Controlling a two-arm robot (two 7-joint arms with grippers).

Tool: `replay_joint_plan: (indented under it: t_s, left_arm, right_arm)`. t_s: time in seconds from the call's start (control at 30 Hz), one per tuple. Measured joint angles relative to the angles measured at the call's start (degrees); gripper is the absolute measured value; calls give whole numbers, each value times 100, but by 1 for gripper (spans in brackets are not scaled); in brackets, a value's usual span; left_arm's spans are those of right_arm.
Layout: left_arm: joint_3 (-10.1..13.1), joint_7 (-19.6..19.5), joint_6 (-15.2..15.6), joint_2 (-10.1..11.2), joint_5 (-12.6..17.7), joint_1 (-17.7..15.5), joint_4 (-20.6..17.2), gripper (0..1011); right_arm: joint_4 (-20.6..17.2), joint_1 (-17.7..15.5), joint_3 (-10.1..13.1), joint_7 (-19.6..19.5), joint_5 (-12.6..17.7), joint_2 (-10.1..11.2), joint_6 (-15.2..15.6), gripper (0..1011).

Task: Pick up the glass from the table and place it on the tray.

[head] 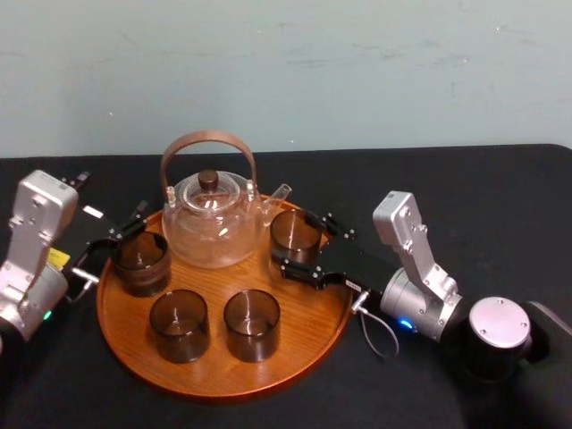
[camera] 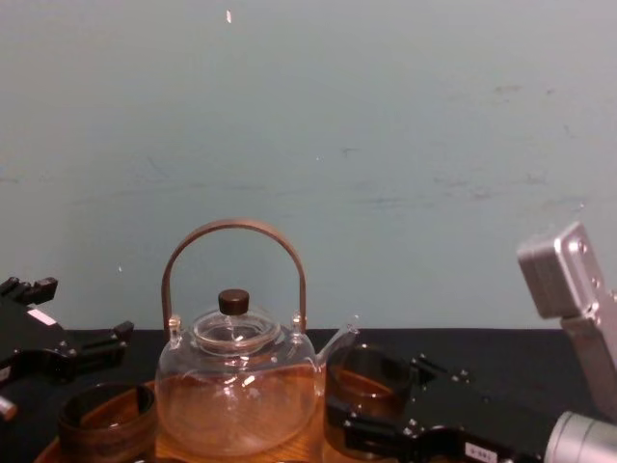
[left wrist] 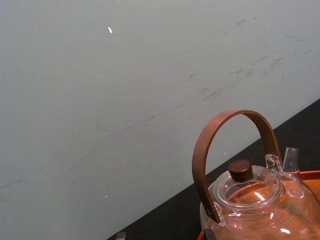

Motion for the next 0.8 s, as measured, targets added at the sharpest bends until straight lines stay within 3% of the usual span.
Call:
replay_joint_plan:
  t_s: [0.6,0.8]
  left_arm:
    - [0,0,0,0,0,0,0,1001]
    - [0,0,0,0,0,0,0,1001]
  right_arm:
    - [155,43,-54,-79,-106,-29,36,911]
    - [155,41,-51,-73,-97,-29,37,1002]
